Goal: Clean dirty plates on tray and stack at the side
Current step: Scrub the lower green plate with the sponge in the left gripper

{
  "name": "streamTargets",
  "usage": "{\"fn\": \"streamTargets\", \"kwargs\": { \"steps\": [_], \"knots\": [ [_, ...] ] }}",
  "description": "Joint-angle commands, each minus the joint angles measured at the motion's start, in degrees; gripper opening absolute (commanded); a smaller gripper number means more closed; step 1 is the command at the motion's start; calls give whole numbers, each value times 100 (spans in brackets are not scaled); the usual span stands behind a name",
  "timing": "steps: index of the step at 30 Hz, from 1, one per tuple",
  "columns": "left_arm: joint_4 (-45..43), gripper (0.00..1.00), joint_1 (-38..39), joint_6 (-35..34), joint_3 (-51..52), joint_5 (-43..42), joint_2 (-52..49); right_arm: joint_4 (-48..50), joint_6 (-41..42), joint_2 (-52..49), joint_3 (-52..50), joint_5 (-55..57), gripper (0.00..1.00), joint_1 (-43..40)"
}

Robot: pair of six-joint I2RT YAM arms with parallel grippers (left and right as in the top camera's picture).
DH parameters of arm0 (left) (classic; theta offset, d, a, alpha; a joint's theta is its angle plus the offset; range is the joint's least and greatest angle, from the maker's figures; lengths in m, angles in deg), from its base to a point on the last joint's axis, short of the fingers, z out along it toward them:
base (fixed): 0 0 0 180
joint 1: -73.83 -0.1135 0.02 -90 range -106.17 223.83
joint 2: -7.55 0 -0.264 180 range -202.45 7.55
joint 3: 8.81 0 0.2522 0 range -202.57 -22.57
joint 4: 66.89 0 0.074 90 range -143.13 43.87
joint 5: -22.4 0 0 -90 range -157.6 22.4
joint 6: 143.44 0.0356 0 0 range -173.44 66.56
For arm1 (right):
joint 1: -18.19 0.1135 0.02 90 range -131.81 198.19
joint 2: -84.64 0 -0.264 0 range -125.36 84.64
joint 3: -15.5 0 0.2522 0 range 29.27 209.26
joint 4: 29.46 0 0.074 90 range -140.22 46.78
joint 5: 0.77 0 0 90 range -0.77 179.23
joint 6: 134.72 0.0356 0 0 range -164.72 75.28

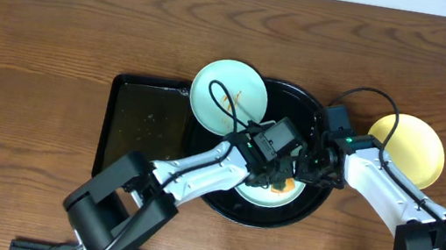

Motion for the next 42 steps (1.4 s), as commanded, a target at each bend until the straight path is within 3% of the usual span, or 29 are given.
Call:
{"fn": "streamTargets", "kwargs": {
  "steps": [1,6,10,15,22,33,42],
  "knots": [
    [-2,8,63,-155,48,68,-282,-66,87,7,15,258,1,-20],
    [422,7,-33,317,48,684,-409,-70,87,7,15,256,1,-20],
    [1106,7,-299,651,48,1644,-170,-70,87,7,15,258,1,-20],
    [1010,7,-684,1773,46,2426,153,-70,87,7,15,258,1,-20],
    [1040,7,-1237,2815,7,2070,330,-70,87,4,15,262,1,-20],
    [2608,8,-1386,3045,-61,1878,2315,203,214,9,15,334,1,-31],
    [2857,7,-2417,3042,-55,1976,2516,197,-457,649,382,671,1,-28]
  ]
}}
